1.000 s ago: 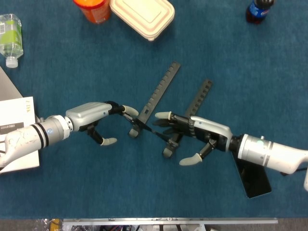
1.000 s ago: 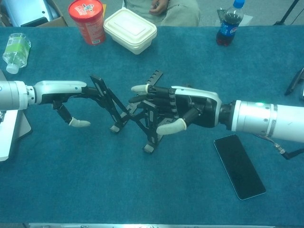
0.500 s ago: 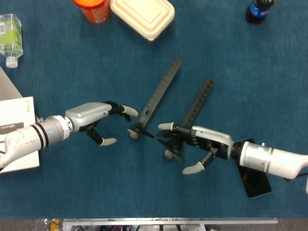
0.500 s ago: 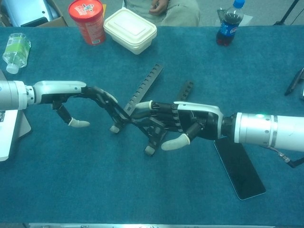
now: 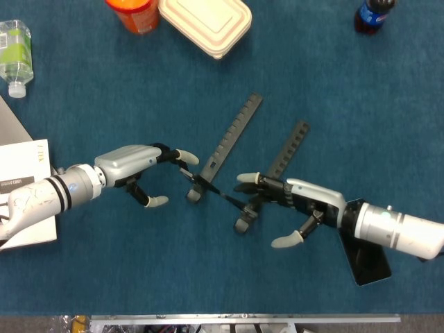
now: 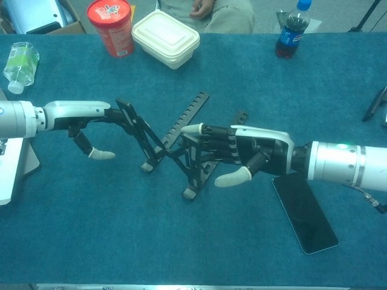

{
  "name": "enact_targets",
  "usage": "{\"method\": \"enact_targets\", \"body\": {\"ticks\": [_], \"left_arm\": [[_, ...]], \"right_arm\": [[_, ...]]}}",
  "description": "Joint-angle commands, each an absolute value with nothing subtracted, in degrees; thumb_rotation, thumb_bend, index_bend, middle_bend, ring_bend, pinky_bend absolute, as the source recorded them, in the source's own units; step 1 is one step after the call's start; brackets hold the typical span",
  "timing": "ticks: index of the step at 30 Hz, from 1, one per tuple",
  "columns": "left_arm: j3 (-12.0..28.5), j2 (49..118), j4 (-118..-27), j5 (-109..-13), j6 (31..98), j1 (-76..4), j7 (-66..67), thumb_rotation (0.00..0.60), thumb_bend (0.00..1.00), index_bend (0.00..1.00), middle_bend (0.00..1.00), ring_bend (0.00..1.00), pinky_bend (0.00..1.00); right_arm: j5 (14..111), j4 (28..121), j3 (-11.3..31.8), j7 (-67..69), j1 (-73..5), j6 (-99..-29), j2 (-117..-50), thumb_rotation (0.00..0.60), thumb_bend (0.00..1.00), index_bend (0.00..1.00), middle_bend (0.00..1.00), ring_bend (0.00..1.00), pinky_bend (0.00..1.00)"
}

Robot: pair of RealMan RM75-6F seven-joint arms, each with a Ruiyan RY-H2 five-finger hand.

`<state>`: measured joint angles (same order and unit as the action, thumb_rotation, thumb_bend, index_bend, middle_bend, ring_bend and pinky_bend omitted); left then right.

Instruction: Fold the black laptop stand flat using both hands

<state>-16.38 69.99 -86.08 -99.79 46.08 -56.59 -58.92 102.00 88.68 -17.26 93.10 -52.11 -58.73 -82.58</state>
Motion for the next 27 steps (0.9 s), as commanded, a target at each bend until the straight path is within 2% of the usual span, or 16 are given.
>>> {"method": "enact_targets", "body": {"ticks": [1,16,27], "left_arm": [[-16.42,69.93,-86.14,-99.86,45.93,-56.65,-58.81,0.6,0.33,0.13,0.22,0.16,0.04],[-16.53,69.34,-86.51,-99.65,45.49,-56.62,-58.56,0.6,0.33,0.13,0.22,0.16,0.04],[-15.84,68.41,-87.79,-99.43,46.34,-56.27,-56.69,0.6,0.33,0.13,0.22,0.15,0.04]], "right_arm": [[102.28,88.72,-17.74,93.44,-51.84,-58.84,-82.59,0.6,0.11,0.0,0.08,0.0,0.07],[103.48,88.46,-18.77,94.41,-52.52,-57.68,-84.25,0.6,0.11,0.0,0.08,0.0,0.07],[104.43,90.26,-19.64,93.96,-51.66,-62.48,-79.27,0.6,0.11,0.0,0.08,0.0,0.07]]}}
